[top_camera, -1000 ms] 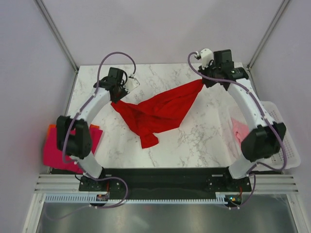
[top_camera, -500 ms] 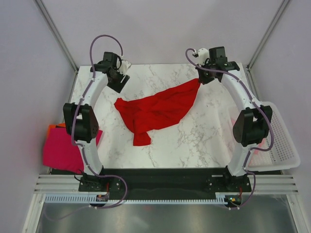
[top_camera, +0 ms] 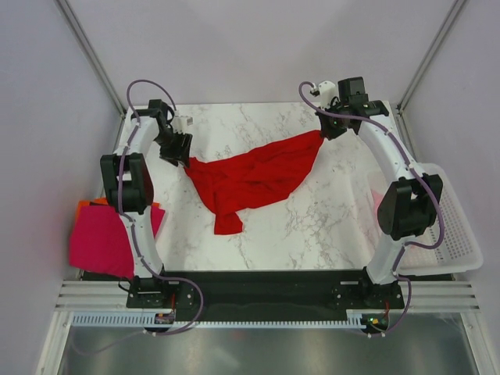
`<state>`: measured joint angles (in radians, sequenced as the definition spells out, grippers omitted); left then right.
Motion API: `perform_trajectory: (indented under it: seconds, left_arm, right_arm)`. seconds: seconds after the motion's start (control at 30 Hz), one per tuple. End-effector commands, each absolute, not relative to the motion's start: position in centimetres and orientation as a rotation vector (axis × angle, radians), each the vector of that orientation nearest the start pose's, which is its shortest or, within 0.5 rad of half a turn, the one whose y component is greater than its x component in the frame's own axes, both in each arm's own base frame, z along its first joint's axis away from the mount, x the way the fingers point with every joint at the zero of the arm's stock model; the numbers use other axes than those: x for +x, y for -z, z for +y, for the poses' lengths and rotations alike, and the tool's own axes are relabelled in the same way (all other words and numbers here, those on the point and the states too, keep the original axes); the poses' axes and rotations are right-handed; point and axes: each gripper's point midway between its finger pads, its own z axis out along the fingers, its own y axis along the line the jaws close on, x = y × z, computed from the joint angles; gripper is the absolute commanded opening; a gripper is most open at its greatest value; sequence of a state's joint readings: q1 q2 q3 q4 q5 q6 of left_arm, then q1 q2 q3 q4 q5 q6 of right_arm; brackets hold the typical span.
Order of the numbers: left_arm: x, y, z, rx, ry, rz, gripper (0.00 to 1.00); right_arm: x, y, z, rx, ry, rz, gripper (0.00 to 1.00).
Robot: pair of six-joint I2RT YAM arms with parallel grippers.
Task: Fold and stack the t-shirts
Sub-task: Flatten the tshirt out
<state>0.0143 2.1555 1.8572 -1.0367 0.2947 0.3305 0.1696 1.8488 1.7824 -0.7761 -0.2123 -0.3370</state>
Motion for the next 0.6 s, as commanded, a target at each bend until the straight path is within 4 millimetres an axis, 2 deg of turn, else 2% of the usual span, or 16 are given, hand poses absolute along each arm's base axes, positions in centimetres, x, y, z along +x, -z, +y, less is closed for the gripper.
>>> perform_trajectory:
  seconds: [0.0, 0.23, 0.37, 0.53, 0.57]
  left_arm:
    - [45.1, -7.9, -3.9, 0.435, 0.487, 2.765, 0.57]
    - [46.5, -6.5, -5.5, 0.414, 0.649, 2.743, 0.56]
    - [46.3, -5.5, -5.5, 0.417, 0.661, 2.769, 0.49]
    - [46.3, -5.5, -5.3, 0.413, 0.642, 2.774, 0.45]
    - [46.4, -5.5, -5.1, 0.412, 0.625, 2.775, 0.42]
  right_arm:
    - [46.8, -19.6, 10.4, -0.738, -0.155, 2.287, 0.0]
    - [46.8, -18.7, 9.7, -0.766, -0.093, 2.312, 0.0]
    - [47.0, -18.4, 9.5, -0.771, -0.077, 2.316, 0.0]
    - [47.1, -18.0, 9.6, -0.772, -0.083, 2.324, 0.0]
    - [47.2, -17.9, 9.6, -0.771, -0.084, 2.322, 0.0]
